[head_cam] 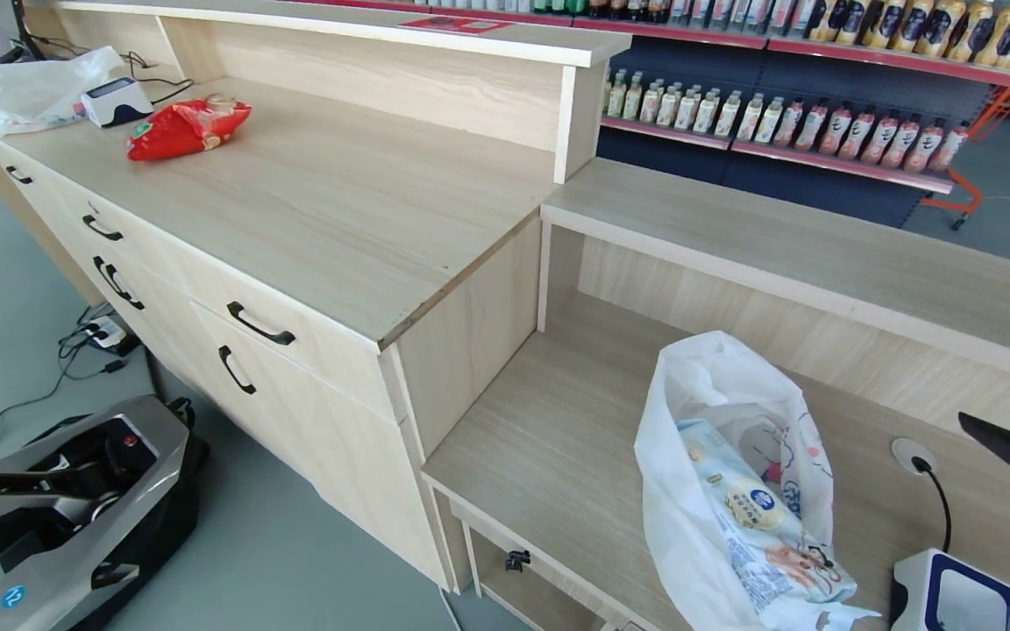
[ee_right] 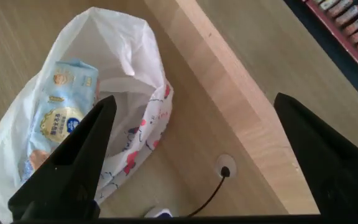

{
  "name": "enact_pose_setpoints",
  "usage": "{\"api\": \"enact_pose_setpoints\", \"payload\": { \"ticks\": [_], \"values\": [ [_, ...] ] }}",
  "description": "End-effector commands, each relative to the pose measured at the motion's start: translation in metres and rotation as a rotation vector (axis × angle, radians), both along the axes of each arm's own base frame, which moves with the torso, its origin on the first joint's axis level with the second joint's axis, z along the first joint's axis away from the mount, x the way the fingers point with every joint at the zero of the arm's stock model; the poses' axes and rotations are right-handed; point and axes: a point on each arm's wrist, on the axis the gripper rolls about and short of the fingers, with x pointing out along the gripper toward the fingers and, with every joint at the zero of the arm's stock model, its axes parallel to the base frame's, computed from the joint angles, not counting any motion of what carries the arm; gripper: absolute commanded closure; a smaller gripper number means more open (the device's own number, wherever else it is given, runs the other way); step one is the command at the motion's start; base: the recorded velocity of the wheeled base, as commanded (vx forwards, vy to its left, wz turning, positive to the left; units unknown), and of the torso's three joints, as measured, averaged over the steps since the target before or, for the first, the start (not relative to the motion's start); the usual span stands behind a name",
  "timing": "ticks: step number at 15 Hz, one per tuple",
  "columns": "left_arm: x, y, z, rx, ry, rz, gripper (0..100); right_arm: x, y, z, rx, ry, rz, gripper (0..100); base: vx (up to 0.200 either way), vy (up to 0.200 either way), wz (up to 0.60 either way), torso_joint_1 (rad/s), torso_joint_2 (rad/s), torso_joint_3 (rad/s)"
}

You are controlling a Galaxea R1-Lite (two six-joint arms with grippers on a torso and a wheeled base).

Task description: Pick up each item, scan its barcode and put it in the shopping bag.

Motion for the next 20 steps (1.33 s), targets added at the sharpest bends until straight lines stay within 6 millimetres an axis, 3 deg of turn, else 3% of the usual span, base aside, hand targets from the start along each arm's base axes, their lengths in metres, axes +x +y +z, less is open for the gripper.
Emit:
{"api": "enact_pose_setpoints", "payload": {
  "ticks": [1,4,7,11,14,16,20],
  "values": [
    [0.0,0.0,0.0,0.0,-0.001,0.001,0,-0.016,0.006,0.022,-0.022,-0.108,-0.013,0,0.0,0.0,-0.6,-0.115,0.35,0.198],
    [0.0,0.0,0.0,0.0,-0.001,0.001,0,-0.02,0.004,0.037,-0.01,-0.159,-0.051,0,0.0,0.0,-0.6,-0.111,0.28,0.162],
    [0.0,0.0,0.0,0.0,-0.001,0.001,0,-0.034,0.005,0.043,0.01,-0.21,-0.238,0,0.0,0.0,-0.6,-0.01,0.04,0.022],
    [0.0,0.0,0.0,0.0,0.001,0.001,0,-0.042,0.004,0.031,0.067,-0.174,-0.42,0,0.0,0.0,-0.6,0.001,0.01,0.004],
    [0.0,0.0,0.0,0.0,-0.001,0.001,0,-0.011,-0.012,0.011,0.123,-0.021,-0.485,0,0.0,0.0,-0.4,-0.074,0.17,0.111],
    [0.0,0.0,0.0,0.0,-0.001,-0.001,0,0.01,-0.033,-0.009,0.177,0.119,-0.563,0,0.0,0.0,0.0,-0.09,0.26,0.144],
    [0.0,0.0,0.0,0.0,-0.001,0.001,0,0.036,-0.062,-0.05,0.227,0.355,-0.629,0,0.0,0.0,0.0,-0.004,0.02,0.009]
  ]
}}
